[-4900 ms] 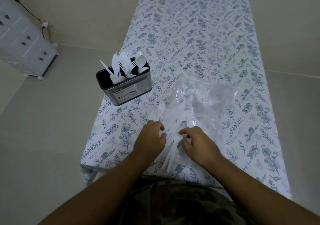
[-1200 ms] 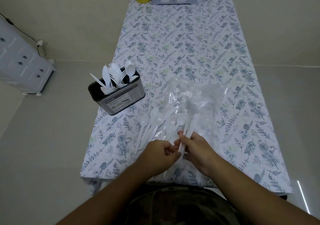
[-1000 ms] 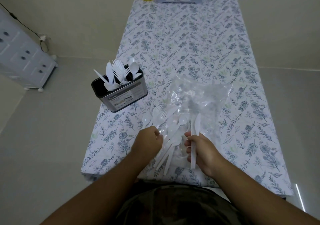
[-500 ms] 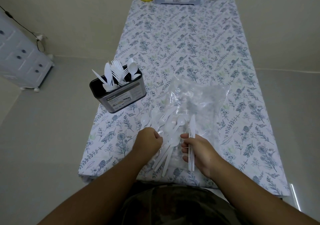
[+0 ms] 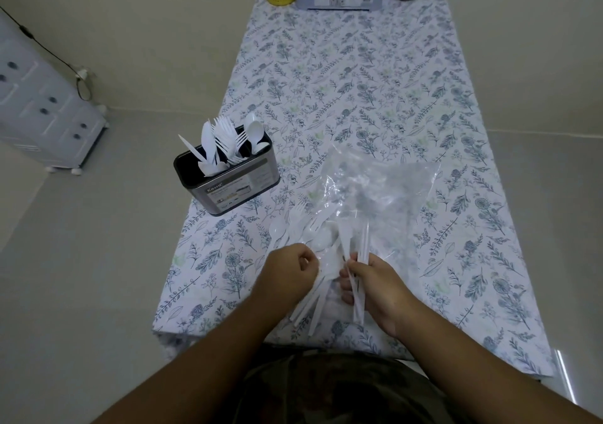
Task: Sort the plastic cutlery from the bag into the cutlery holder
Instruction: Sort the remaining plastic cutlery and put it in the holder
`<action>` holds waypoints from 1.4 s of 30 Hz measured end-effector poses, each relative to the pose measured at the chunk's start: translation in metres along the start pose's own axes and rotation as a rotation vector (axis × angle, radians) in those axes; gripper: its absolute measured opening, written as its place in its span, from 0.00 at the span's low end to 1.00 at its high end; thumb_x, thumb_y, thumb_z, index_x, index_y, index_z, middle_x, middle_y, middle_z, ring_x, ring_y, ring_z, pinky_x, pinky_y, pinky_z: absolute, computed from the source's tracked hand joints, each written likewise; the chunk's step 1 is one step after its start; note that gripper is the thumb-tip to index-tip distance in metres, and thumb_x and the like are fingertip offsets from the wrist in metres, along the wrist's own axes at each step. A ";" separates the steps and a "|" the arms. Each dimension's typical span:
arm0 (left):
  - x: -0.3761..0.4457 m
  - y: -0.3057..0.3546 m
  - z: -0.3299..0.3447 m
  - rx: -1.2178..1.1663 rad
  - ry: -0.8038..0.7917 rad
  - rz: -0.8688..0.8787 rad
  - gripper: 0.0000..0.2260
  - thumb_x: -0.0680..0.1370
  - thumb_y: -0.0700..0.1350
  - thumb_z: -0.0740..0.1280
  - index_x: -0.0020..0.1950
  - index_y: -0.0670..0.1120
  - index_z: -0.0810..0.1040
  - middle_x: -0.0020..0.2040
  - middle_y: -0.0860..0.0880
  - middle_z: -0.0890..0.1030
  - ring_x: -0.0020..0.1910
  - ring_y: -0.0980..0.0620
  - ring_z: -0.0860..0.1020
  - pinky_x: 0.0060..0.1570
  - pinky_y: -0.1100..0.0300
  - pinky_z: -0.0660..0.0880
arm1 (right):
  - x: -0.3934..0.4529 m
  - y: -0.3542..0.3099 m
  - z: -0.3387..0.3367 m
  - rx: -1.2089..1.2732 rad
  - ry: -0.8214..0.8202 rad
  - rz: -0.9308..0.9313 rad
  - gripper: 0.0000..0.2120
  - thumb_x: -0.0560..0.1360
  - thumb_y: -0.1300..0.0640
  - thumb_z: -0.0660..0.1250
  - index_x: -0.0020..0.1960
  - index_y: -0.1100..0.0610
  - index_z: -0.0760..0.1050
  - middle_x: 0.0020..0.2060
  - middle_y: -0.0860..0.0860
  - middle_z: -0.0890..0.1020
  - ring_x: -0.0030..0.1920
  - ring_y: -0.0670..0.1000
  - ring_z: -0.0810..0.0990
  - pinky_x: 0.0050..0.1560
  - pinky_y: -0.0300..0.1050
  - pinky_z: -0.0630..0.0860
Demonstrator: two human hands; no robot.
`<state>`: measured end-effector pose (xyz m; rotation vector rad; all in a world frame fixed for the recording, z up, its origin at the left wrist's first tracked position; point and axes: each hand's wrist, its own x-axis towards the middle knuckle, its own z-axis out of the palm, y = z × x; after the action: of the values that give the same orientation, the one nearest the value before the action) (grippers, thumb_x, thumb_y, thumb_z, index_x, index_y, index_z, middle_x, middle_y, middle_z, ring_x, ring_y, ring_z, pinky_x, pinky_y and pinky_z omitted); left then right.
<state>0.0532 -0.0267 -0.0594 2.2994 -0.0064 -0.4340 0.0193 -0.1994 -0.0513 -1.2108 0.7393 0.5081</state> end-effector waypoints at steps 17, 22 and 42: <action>0.023 -0.021 -0.001 0.130 0.068 -0.208 0.08 0.76 0.47 0.70 0.39 0.49 0.75 0.36 0.53 0.79 0.34 0.60 0.76 0.30 0.65 0.68 | -0.002 0.001 -0.007 -0.025 0.025 0.046 0.12 0.78 0.65 0.61 0.59 0.59 0.77 0.32 0.50 0.72 0.31 0.49 0.70 0.31 0.44 0.68; 0.016 -0.027 -0.007 -0.020 0.069 -0.254 0.08 0.75 0.50 0.73 0.43 0.46 0.79 0.37 0.53 0.80 0.37 0.57 0.79 0.36 0.63 0.73 | 0.004 0.001 -0.011 0.024 0.089 0.064 0.08 0.81 0.60 0.62 0.58 0.58 0.77 0.31 0.50 0.72 0.29 0.48 0.68 0.29 0.43 0.68; -0.020 -0.009 -0.001 -0.496 -0.405 -0.306 0.09 0.81 0.51 0.68 0.50 0.45 0.81 0.26 0.55 0.72 0.23 0.58 0.67 0.24 0.64 0.63 | 0.003 -0.003 0.006 0.225 -0.135 0.063 0.02 0.80 0.64 0.68 0.49 0.59 0.76 0.33 0.51 0.79 0.28 0.47 0.72 0.33 0.42 0.72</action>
<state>0.0336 -0.0172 -0.0594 1.6977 0.2290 -0.9392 0.0247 -0.1943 -0.0502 -0.9370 0.7009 0.5378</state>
